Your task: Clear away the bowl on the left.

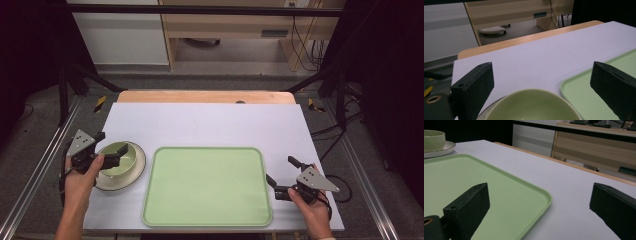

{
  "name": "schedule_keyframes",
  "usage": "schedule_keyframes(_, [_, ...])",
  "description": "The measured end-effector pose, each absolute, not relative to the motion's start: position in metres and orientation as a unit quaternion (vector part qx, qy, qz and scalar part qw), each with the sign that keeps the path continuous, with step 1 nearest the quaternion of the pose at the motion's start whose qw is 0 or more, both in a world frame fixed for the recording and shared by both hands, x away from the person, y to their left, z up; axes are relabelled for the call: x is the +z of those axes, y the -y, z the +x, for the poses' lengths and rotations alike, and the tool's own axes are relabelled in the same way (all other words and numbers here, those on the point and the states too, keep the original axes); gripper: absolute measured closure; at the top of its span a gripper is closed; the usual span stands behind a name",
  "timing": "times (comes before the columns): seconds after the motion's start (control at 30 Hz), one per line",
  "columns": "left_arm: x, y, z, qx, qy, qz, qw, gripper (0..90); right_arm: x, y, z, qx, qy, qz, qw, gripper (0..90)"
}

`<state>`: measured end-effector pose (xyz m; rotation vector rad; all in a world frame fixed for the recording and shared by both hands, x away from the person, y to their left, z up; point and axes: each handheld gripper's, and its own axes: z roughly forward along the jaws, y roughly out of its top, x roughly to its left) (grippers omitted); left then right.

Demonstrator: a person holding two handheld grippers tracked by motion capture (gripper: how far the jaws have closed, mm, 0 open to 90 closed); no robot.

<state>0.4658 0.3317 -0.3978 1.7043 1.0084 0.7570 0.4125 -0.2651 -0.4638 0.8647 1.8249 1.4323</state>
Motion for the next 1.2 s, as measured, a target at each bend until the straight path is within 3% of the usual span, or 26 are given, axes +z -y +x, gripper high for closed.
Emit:
schedule_keyframes(0.4, [-0.410,-0.360,0.462,0.318,-0.469,0.695,0.443,6.1,-0.463,0.265,0.412,0.544,-0.699,0.329,0.327,3.0])
schedule_keyframes(0.67, [-0.424,-0.368,0.468,0.295,-0.507,0.689,0.426,6.6,-0.462,0.267,0.411,0.545,-0.696,0.333,0.329,3.0])
schedule_keyframes(1.2, [-0.437,-0.374,0.472,0.278,-0.529,0.693,0.404,7.7,-0.463,0.266,0.412,0.540,-0.701,0.334,0.323,3.1])
